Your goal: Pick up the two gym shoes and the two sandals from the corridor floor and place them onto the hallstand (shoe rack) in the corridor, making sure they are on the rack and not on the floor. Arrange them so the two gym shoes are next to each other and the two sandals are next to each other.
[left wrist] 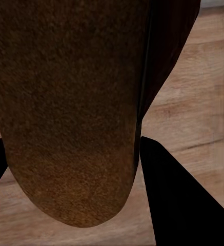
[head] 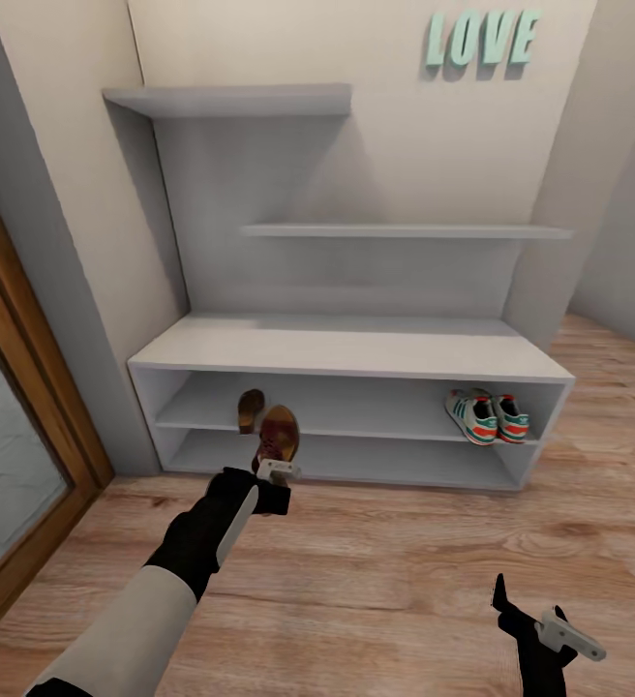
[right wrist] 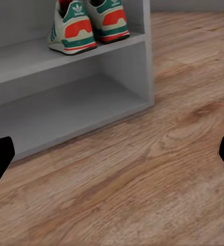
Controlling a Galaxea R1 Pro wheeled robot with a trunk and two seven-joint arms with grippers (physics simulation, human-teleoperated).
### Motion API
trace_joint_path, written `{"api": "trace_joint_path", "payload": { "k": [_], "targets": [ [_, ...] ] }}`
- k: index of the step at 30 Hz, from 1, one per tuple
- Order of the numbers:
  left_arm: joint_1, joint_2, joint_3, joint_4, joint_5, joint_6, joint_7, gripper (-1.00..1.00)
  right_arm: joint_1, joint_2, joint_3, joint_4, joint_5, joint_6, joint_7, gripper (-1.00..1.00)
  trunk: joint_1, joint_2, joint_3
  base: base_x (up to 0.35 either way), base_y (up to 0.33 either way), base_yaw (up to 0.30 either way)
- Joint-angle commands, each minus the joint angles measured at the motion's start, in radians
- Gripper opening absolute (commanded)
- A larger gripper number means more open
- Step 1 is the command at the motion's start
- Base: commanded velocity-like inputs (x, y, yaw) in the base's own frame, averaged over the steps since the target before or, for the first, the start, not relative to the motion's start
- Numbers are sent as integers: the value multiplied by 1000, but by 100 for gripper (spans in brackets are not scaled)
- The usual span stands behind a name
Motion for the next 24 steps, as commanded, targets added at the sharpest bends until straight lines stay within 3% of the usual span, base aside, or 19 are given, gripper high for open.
{"api": "trace_joint_path", "payload": {
  "k": [1, 10, 24],
  "targets": [
    [0, 0, 0, 0, -3, 0, -2, -100, 0, 0, 0, 0, 0, 0, 0, 100, 0, 0, 0, 0, -250, 0],
    [0, 0, 1, 0, -3, 0, -2, -100, 0, 0, 0, 0, 0, 0, 0, 100, 0, 0, 0, 0, -201, 0],
    [-18, 1, 1, 11, -6, 0, -1, -100, 0, 0, 0, 0, 0, 0, 0, 100, 0, 0, 0, 0, -20, 0]
  ]
}}
